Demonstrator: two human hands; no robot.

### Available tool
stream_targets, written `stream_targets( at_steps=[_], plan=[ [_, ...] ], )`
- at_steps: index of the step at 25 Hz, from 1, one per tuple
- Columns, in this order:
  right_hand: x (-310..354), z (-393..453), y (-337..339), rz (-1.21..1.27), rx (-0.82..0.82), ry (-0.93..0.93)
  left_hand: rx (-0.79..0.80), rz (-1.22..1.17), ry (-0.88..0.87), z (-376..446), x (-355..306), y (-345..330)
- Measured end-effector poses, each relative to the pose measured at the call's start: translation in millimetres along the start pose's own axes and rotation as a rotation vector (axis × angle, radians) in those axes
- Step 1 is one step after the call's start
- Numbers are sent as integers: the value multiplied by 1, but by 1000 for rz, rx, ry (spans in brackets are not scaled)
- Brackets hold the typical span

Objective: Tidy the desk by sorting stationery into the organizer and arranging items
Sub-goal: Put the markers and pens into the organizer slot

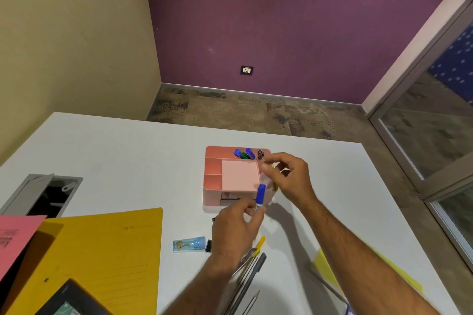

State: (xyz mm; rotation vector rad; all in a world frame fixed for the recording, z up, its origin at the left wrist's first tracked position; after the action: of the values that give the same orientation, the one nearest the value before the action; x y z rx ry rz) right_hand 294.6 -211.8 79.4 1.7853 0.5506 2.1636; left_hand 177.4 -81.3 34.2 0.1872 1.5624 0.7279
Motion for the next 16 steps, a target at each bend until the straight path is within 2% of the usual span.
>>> stream_targets(
  at_steps=[2, 5, 8, 10, 13, 16],
  plan=[
    [6, -9, -6, 116, 121, 37, -56, -18, -24, 10, -5, 11],
    [12, -17, -15, 153, 245, 41, -101, -51, -45, 21, -3, 20],
    [18, -19, -14, 165, 219, 66, -106, -11, -98, 24, 3, 28],
    [23, -14, -7, 157, 85, 91, -96, 31, -91, 23, 14, 34],
    [26, 1, 11, 104, -233, 78, -144, 160, -46, 19, 50, 48],
    [26, 17, 27, 64, -470, 67, -189, 354, 64, 10, 100, 67]
  ],
)
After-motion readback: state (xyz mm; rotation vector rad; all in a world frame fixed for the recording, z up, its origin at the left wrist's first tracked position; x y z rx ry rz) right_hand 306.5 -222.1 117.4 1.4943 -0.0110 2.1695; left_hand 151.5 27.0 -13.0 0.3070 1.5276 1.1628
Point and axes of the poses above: each hand's wrist, its own z-axis towards the middle knuckle, its own y-axis out of the back of the hand, x = y × z, the point moved 3 cm from there along z, towards the middle knuckle, and after that the axes turned 2 degrees about -x, right-handed, at the moved point
